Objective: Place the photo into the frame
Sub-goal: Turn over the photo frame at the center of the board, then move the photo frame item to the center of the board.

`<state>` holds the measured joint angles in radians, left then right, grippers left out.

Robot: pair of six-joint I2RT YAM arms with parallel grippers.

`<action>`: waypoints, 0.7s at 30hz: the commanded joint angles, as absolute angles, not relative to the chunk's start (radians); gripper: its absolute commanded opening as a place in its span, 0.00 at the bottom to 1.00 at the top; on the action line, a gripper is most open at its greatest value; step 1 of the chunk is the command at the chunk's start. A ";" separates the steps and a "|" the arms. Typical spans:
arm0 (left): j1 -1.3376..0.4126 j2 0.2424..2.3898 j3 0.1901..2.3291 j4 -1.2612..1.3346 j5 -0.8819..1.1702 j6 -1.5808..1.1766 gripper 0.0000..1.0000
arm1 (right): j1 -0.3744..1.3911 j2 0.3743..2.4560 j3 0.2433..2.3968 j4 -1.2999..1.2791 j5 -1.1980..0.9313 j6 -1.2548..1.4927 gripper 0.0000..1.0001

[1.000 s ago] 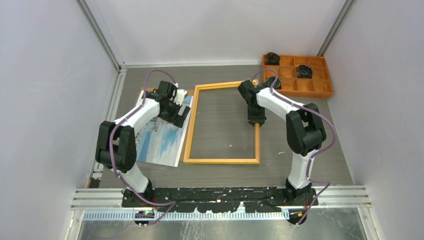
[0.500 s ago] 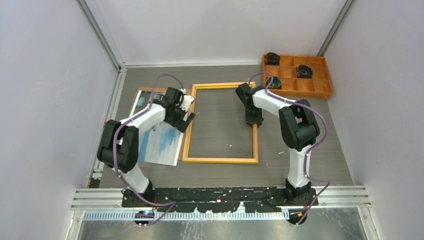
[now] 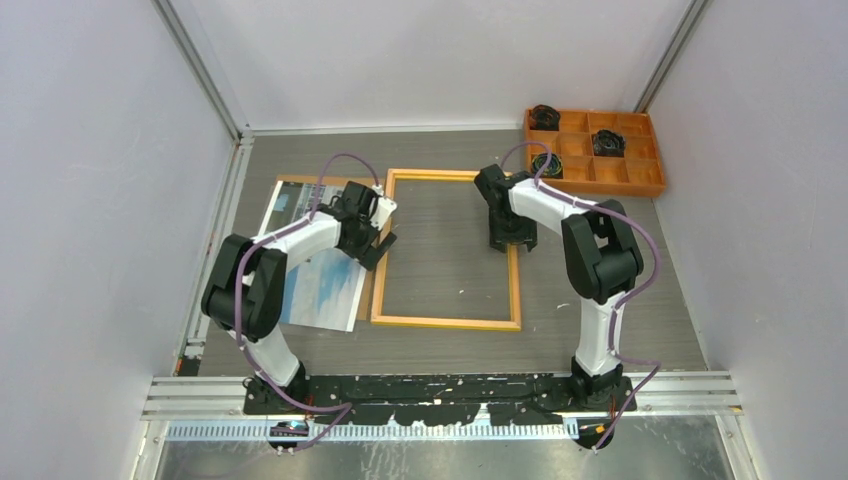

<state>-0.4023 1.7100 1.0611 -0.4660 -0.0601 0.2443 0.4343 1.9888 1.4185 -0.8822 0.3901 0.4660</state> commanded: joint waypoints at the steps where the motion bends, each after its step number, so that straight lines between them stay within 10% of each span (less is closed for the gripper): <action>1: -0.435 1.703 1.050 -0.428 -0.072 0.245 1.00 | 0.430 1.882 1.405 -0.819 0.364 0.496 0.70; 12: -0.490 1.709 1.133 -0.470 -0.099 0.226 1.00 | 0.431 1.518 1.288 -0.644 0.199 0.554 0.77; 16: -0.361 1.671 1.206 -0.557 0.005 0.206 1.00 | 0.498 1.465 1.300 -0.554 0.237 0.534 0.98; 21: -0.156 1.597 1.307 -0.669 0.140 0.208 1.00 | 0.505 1.538 1.384 -0.439 0.046 0.553 1.00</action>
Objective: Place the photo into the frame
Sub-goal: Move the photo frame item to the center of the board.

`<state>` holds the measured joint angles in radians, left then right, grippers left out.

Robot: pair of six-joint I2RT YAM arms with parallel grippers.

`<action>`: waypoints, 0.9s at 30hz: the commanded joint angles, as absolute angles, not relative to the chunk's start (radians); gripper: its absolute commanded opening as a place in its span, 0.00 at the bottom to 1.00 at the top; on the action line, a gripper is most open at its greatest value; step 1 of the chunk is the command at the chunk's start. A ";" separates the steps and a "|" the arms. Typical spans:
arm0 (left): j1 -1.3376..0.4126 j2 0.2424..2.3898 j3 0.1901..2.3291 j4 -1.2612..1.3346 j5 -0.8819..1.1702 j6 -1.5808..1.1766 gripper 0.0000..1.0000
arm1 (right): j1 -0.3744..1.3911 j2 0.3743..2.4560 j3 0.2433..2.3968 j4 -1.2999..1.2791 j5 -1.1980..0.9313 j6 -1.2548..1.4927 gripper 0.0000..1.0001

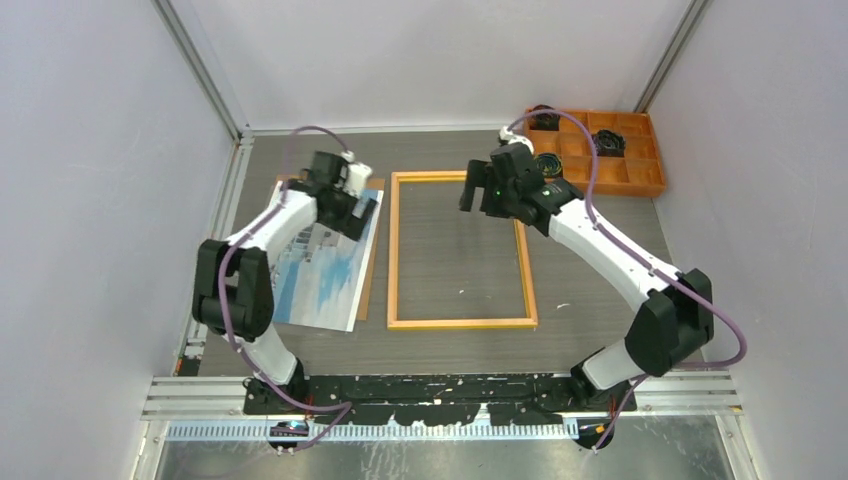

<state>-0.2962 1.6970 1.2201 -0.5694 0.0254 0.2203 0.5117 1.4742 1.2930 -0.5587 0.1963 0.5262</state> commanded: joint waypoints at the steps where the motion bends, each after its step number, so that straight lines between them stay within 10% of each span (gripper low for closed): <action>1: -0.109 1.584 1.321 -0.683 0.169 0.210 1.00 | 0.477 1.571 1.428 -0.456 -0.020 0.592 1.00; 6: 0.161 1.567 1.352 -0.719 0.303 0.203 1.00 | 0.360 1.758 1.485 -0.271 -0.462 0.891 1.00; 15: 0.350 1.578 1.289 -0.684 0.187 0.232 0.97 | 0.753 2.003 1.889 -0.607 0.023 0.814 1.00; 27: 0.460 1.669 1.242 -0.542 -0.098 0.197 0.84 | 0.916 2.273 1.995 -0.636 0.043 0.965 0.95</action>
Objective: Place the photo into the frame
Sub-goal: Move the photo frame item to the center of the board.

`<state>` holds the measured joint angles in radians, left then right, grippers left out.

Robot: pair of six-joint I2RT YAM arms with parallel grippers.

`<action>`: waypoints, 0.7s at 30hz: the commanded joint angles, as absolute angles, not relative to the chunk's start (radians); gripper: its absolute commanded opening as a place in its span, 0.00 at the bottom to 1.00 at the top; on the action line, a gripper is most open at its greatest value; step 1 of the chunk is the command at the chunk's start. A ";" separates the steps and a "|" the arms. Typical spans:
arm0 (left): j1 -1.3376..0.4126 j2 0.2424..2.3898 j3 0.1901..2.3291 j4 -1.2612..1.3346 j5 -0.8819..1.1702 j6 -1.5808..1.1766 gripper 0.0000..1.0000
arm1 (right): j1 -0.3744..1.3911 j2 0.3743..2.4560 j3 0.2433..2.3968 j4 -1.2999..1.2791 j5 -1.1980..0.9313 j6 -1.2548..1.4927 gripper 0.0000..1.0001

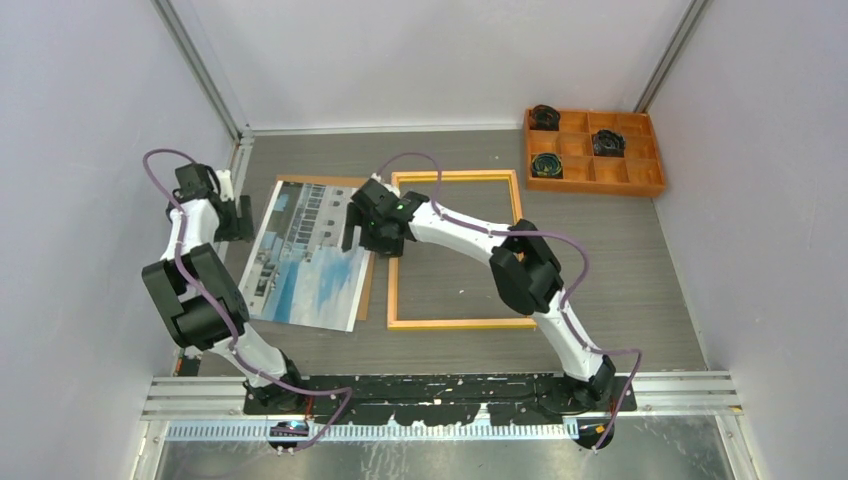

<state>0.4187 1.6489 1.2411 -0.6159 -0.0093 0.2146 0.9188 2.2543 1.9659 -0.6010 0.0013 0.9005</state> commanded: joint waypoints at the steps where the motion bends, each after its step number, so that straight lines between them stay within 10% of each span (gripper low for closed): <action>1: 0.464 1.675 1.238 -0.533 -0.105 0.200 0.84 | 0.917 2.283 1.998 -0.642 0.048 0.971 0.95; 6: 0.464 1.716 1.235 -0.511 -0.123 0.214 0.99 | 0.918 2.331 1.999 -0.651 0.062 0.994 0.95; 21: 0.465 1.817 1.201 -0.462 -0.151 0.251 0.99 | 0.936 2.572 2.270 -0.680 -0.026 0.981 0.94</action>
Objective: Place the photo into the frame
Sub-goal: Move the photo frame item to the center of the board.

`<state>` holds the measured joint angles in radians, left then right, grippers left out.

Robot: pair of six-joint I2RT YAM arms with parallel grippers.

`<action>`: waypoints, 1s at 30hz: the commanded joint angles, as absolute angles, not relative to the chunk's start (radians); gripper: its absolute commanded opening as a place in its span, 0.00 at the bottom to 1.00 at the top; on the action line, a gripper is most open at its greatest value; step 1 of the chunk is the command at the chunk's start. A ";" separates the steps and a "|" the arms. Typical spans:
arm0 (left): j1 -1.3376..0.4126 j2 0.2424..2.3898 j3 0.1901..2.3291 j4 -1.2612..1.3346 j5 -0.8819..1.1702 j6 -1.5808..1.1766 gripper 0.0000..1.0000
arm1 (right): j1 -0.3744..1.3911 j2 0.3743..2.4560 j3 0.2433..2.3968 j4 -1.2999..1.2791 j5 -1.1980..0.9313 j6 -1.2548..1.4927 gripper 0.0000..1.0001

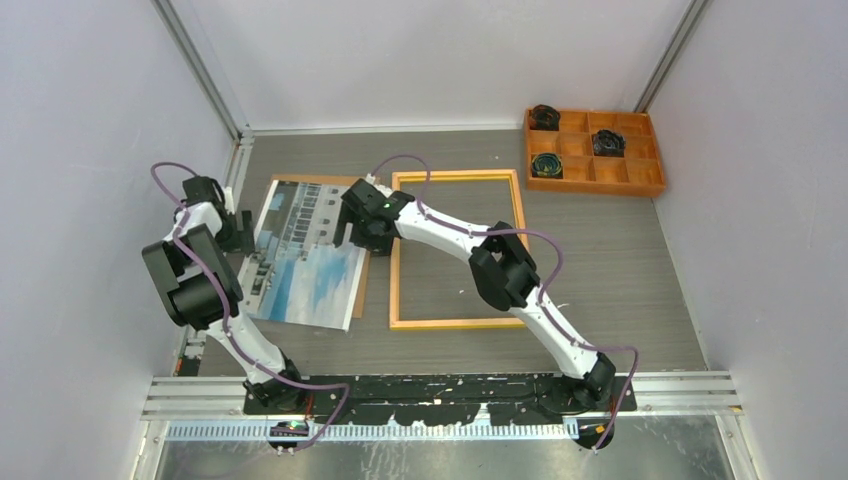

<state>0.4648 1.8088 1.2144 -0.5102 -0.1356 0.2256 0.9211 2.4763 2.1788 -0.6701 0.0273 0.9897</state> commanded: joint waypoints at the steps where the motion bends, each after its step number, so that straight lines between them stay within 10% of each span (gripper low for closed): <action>1: 0.464 1.820 1.197 -0.461 -0.150 0.256 0.98 | 0.936 2.589 2.303 -0.689 -0.042 0.970 0.94; 21: 0.452 1.661 1.232 -0.781 0.156 0.441 0.90 | 0.937 2.312 1.954 -0.581 -0.054 1.034 0.89; 30: 0.472 1.678 1.236 -0.541 -0.187 0.482 0.91 | 0.982 2.272 1.885 -0.551 -0.035 1.095 0.87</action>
<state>0.4625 1.6688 1.2625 -0.6937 0.0269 0.4503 0.9722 2.3207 1.8881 -0.5495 -0.0650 1.0710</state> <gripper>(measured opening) 0.905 0.871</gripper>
